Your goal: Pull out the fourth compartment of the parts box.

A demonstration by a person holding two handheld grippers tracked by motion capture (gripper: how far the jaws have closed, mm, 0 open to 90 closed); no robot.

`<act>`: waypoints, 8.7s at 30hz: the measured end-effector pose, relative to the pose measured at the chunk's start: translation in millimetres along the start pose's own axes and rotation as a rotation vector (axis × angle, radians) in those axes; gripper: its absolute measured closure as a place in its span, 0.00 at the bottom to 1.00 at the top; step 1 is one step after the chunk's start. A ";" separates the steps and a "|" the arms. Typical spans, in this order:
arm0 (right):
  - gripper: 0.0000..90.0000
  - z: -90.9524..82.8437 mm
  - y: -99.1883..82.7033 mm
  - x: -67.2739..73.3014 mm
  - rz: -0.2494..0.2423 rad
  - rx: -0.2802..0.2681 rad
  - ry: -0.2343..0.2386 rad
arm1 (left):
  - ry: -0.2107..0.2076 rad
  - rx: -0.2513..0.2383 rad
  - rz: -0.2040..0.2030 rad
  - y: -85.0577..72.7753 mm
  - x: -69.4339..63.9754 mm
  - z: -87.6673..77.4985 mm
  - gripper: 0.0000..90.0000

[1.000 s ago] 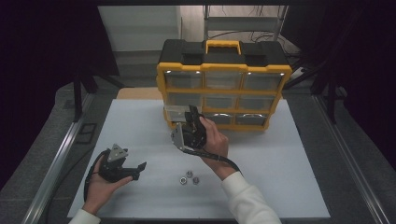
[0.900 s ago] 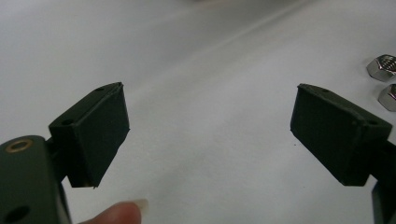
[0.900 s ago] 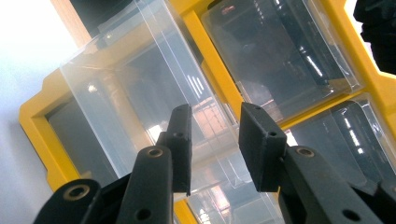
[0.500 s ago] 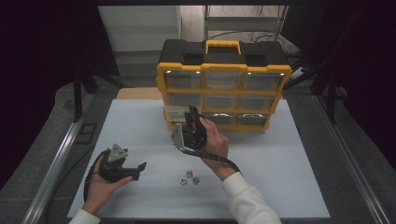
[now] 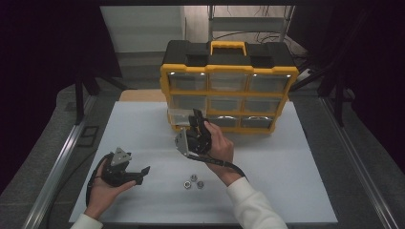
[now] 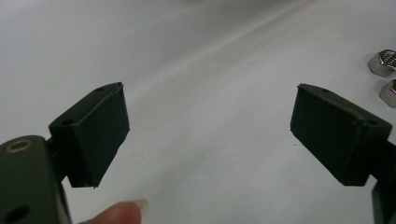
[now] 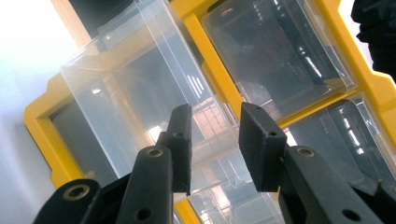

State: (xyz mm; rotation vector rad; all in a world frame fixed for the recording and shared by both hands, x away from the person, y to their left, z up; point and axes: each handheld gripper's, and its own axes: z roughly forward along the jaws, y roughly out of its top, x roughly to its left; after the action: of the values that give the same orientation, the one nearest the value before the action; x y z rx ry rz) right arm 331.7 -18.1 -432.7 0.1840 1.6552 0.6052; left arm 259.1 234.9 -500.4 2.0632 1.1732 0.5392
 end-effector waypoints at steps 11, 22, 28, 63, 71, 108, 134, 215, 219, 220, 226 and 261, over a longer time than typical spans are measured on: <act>0.74 -2.3 0.0 1.1 0.003 -0.004 -0.003 | -0.002 0.008 0.003 -0.5 -0.2 1.5 0.14; 0.74 -3.7 0.3 0.7 0.001 -0.004 -0.002 | 0.001 0.020 0.003 -1.1 0.1 2.7 0.14; 0.74 -5.2 0.4 0.7 0.000 -0.006 0.000 | 0.001 0.024 0.005 -1.1 -0.3 3.2 0.14; 0.73 -9.8 -0.2 1.7 0.008 -0.011 -0.004 | 0.002 0.031 0.005 -1.7 0.4 3.9 0.14; 0.73 -10.6 -0.5 1.5 0.015 -0.010 -0.002 | 0.002 0.031 0.005 -1.6 0.5 3.9 0.14; 0.72 -14.9 -1.4 0.9 0.025 -0.010 -0.004 | 0.004 0.029 0.004 -1.9 1.0 3.7 0.14; 0.72 -20.3 -1.5 2.2 0.024 -0.017 -0.008 | 0.005 0.025 0.002 -1.8 1.3 2.9 0.14; 0.72 -35.0 -2.9 11.4 -0.001 -0.017 0.017 | 0.004 0.008 -0.006 -0.9 1.0 -0.7 0.14; 0.72 -35.0 -2.9 11.8 -0.002 -0.017 0.016 | 0.003 0.009 -0.007 -1.0 0.8 -0.8 0.14; 0.72 -35.1 -2.9 11.7 -0.001 -0.017 0.016 | 0.003 0.009 -0.007 -1.0 0.7 -0.8 0.14; 0.71 -35.2 -3.0 10.8 0.007 -0.016 0.022 | 0.003 0.009 -0.007 -1.1 0.9 -0.7 0.14; 0.31 -66.9 -41.4 -43.6 0.628 0.005 0.672 | -0.024 -0.015 -0.024 -1.2 1.6 -5.9 0.14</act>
State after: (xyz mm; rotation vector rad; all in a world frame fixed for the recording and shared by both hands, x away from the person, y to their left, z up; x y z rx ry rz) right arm 284.9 -91.6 -410.7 0.5627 2.2565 1.2323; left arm 255.5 238.9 -497.3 2.0350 1.1751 0.5095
